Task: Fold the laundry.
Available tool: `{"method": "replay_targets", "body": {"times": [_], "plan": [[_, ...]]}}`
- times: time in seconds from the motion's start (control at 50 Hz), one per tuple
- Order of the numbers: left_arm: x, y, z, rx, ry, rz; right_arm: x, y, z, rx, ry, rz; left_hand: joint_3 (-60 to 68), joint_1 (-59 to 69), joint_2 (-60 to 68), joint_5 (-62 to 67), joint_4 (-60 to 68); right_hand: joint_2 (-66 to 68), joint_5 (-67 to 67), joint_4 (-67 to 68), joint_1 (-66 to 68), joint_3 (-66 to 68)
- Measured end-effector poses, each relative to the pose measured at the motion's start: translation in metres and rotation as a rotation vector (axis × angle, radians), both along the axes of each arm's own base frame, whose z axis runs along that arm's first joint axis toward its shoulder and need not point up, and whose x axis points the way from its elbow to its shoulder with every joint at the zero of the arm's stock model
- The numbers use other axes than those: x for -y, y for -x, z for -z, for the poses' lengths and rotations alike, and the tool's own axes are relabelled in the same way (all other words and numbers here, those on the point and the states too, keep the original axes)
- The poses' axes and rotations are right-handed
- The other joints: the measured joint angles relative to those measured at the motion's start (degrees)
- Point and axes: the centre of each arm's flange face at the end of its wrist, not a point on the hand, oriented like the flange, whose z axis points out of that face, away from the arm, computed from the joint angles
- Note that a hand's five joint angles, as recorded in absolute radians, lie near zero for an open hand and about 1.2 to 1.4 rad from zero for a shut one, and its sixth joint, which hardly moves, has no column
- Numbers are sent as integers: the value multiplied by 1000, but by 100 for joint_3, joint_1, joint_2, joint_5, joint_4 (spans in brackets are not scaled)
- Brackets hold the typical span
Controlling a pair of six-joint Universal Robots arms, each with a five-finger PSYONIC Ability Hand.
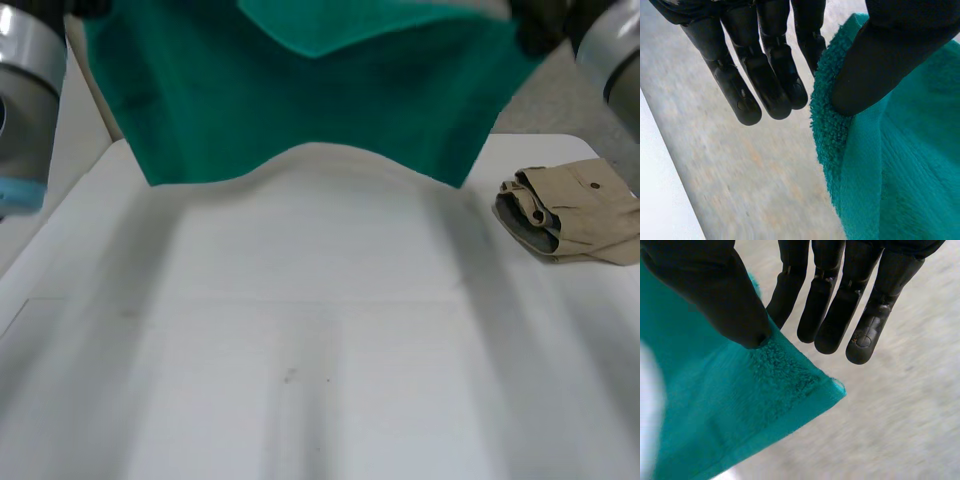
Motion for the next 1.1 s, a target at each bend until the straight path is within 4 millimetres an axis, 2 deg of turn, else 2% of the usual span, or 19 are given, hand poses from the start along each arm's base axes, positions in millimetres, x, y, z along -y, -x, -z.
{"method": "replay_targets", "body": {"times": [0.04, 0.06, 0.08, 0.12, 0.14, 0.16, 0.18, 0.22, 0.32, 0.36, 0.38, 0.42, 0.6, 0.72, 0.88, 0.92, 1.0, 1.06, 1.1], "plan": [[-5, -4, 20, 18, -63, -5, -9, 2, 23, -56, -104, -16, 0, 0, 0, 0, 0, 0, 0, 0, -5, 0], [-5, -4, 20, 18, -63, -5, -9, 2, 23, -56, -104, -16, 0, 0, 0, 0, 0, 0, 0, 0, -5, 0], [-10, -11, 48, 40, -147, -16, -22, 6, 53, -137, -236, -40, 0, 0, 0, 0, 0, 0, 0, 0, 0, 0], [-12, -15, 62, 51, -189, -21, -27, 7, 63, -166, -278, -49, 0, 0, 0, 0, 0, 0, 0, 0, 0, 0], [-15, -20, 82, 68, -249, -28, -38, 10, 85, -229, -366, -69, 0, 0, 0, 0, 0, 0, 0, 1, 0, 0], [-15, -20, 82, 68, -249, -28, -38, 10, 85, -229, -366, -69, 0, 0, 0, 0, 0, 0, 0, 1, 0, 0], [-19, -26, 103, 85, -314, -32, -46, 12, 101, -275, -427, -85, 0, 0, 0, 0, 0, 0, 0, 1, 0, 0], [-27, -34, 132, 108, -403, -31, -60, 16, 126, -347, -518, -108, 0, 0, 0, 0, 0, 0, 0, 1, 0, 0], [-42, -44, 168, 139, -529, -13, -73, 24, 160, -419, -634, -126, 0, 0, 0, 0, 0, 0, 0, 1, 0, 0], [-45, -45, 172, 143, -544, -9, -74, 25, 165, -427, -654, -127, 0, 0, 0, 0, 0, 0, 0, 1, 0, 0], [-52, -48, 179, 149, -575, -1, -77, 29, 178, -440, -701, -126, 0, 0, 0, 0, 0, 0, 0, 1, 0, 0], [-58, -51, 183, 153, -598, 5, -79, 34, 188, -446, -745, -120, 0, 0, 0, 0, 0, 0, -1, 1, 0, 0], [-78, -58, 174, 159, -643, 31, -75, 54, 204, -428, -828, -60, 0, 0, 0, 0, 0, 0, 0, 1, 0, 0], [-86, -59, 169, 176, -670, 34, -78, 62, 205, -444, -864, -45, 0, 0, 0, 0, 0, 0, 0, 1, 0, 0], [-117, -73, 169, 364, -856, -1, -102, 87, 174, -567, -886, -54, 0, 0, 0, 0, 0, 0, 0, 1, 0, 0], [-136, -77, 174, 504, -946, 11, -109, 93, 162, -607, -879, -65, 0, 0, 0, 0, 0, 0, 0, 1, 0, 0], [-155, -79, 178, 659, -1009, 57, -113, 95, 152, -622, -865, -89, 0, 0, 0, 0, 0, 0, 0, 1, 0, 0], [-159, -79, 179, 707, -1005, 81, -114, 94, 149, -620, -854, -107, 0, 0, 0, 0, 0, 0, 0, 1, 0, 0], [-153, -78, 182, 722, -973, 88, -112, 91, 148, -613, -839, -121, 0, 0, 1, 0, 0, 0, 0, 1, 0, 0]]}}
